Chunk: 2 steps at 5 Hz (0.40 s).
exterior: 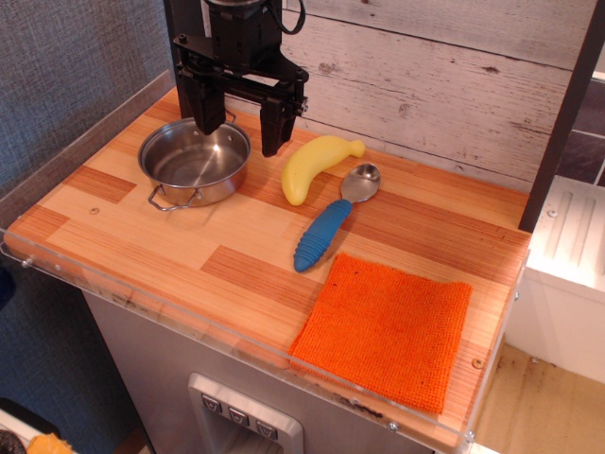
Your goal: PICK UP THE SPOON AND ON THE ANOTHER SIDE OF THE TABLE
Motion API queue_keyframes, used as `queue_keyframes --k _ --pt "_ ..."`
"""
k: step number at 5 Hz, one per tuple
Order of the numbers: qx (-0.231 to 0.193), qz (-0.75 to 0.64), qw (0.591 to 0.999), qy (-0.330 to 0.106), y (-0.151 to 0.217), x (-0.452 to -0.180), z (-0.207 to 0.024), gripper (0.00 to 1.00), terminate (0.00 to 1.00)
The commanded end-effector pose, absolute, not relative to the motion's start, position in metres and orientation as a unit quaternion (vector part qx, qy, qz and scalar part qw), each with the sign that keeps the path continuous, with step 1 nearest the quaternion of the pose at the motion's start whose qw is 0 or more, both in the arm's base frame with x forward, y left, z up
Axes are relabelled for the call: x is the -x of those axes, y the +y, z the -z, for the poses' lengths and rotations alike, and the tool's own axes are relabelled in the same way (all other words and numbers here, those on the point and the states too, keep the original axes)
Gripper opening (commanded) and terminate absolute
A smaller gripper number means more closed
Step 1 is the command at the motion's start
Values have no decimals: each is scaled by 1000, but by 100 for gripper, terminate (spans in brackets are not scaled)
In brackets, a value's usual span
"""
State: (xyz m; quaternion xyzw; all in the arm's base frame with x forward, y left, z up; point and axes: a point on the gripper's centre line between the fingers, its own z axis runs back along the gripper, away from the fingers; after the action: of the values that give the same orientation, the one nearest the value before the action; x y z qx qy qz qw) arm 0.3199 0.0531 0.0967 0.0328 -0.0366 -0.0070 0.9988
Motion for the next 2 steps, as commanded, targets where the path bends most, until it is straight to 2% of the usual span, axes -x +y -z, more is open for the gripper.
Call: queue_keyframes --k 1,2 --pt "-33 7 999 -37 53 -320 -97 100 0" --pt "-33 13 999 -35 34 -320 -89 100 0"
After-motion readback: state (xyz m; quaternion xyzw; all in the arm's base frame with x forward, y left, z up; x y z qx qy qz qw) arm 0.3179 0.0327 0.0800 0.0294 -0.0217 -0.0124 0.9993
